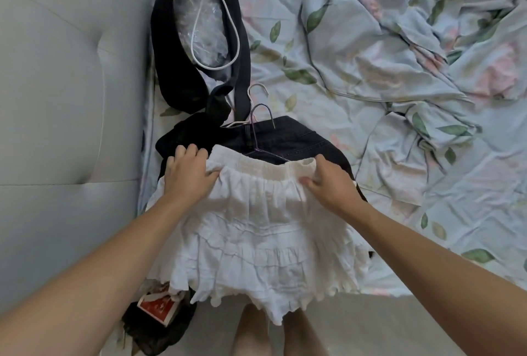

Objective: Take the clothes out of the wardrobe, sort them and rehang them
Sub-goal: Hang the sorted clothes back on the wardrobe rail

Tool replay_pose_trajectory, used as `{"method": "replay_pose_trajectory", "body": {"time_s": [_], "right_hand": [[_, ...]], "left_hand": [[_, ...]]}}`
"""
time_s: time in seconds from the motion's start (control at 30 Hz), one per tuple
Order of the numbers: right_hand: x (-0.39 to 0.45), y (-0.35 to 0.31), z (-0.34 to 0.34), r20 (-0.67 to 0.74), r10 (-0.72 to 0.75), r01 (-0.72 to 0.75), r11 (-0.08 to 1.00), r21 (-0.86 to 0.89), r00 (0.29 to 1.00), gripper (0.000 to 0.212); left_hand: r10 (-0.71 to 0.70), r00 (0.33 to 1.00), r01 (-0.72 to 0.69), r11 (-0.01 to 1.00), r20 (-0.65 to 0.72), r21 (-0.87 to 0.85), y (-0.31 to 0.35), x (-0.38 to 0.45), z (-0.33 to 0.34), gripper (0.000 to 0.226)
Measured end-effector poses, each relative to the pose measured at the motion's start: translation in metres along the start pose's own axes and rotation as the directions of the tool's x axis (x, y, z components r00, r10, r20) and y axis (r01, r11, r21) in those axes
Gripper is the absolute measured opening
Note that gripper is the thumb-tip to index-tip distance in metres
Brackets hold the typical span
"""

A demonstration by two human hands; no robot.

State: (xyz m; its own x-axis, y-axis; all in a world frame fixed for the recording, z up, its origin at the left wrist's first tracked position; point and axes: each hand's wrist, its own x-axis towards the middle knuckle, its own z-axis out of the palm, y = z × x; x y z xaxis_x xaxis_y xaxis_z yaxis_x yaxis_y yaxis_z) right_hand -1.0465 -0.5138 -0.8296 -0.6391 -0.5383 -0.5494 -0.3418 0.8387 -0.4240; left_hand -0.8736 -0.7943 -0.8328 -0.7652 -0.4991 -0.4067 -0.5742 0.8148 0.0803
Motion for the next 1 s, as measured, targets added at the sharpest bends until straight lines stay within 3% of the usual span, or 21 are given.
{"method": "replay_pose_trajectory", "body": {"time_s": [0.07, 0.17, 0.37, 0.6, 0.87, 1.0], "right_hand": [[-0.006, 0.005, 0.002, -0.011, -0.009, 0.009, 1.000, 0.028, 1.000, 0.038], [-0.003, 0.013, -0.001, -0.074, -0.019, 0.022, 0.999, 0.041, 0.997, 0.034], [0.028, 0.023, -0.013, -0.167, -0.065, 0.052, 0.996, -0.078, 0.984, 0.037], [0.050, 0.020, -0.023, 0.010, 0.024, -0.024, 1.000, 0.002, 1.000, 0.032], [0.040, 0.022, -0.032, 0.055, -0.056, 0.056, 0.998, -0.010, 0.997, 0.032], [0.020, 0.030, -0.032, 0.121, -0.092, 0.081, 0.992, 0.093, 0.988, 0.022]], "left_hand": [[0.005, 1.000, -0.004, 0.999, 0.016, -0.050, 0.002, -0.003, 0.005, 0.032], [-0.012, 0.999, 0.018, 0.989, 0.040, -0.149, 0.003, -0.004, 0.009, 0.037], [0.009, 0.992, 0.009, 0.990, 0.125, -0.142, 0.004, 0.001, 0.008, 0.041], [-0.029, 0.993, 0.063, 0.953, 0.118, -0.296, 0.008, -0.022, 0.009, 0.039], [-0.013, 0.987, 0.074, 0.918, 0.158, -0.389, 0.004, -0.027, 0.010, 0.036], [-0.028, 0.985, 0.103, 0.889, 0.171, -0.446, 0.011, -0.033, 0.006, 0.037]]}}
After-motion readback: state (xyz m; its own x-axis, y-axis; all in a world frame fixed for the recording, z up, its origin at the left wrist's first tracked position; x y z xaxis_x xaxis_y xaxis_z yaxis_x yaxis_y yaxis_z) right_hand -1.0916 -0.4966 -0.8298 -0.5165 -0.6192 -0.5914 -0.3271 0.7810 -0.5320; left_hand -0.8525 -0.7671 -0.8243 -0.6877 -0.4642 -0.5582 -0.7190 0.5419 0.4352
